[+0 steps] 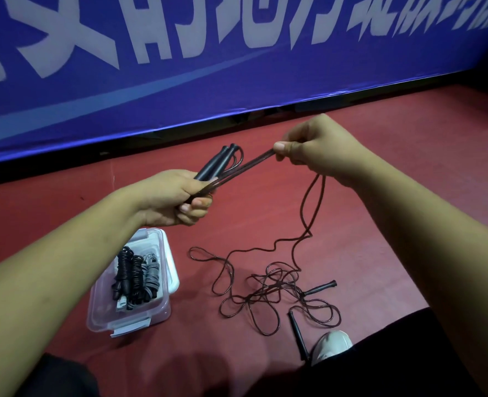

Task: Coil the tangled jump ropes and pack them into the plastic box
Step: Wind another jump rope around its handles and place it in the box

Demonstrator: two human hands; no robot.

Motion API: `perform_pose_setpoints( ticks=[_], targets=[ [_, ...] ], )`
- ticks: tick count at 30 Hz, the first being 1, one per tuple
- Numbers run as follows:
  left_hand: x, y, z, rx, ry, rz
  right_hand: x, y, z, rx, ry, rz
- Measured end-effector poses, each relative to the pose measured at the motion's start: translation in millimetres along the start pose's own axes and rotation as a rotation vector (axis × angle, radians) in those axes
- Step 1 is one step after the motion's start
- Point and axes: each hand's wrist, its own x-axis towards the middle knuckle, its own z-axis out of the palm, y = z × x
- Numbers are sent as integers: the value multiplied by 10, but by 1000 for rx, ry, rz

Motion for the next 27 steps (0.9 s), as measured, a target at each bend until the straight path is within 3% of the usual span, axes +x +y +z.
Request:
perform_pose_setpoints(
  ticks=[4,10,17,22,27],
  targets=[
    [-18,-23,2,-30,-124,44,19,39,-32,-21,17,14],
    [-69,3,77,234,0,19,5,25,-40,-99,-17,-36],
    [-157,-5,242,379,-107,-80,-3,4,-20,-205,12,-146],
    [-224,-11,364,219,-216,-94,32,17,-9,-122,30,-167],
    [-254,-75,447,-71,-432,-70,115,165,123,68,2,-12]
  ],
)
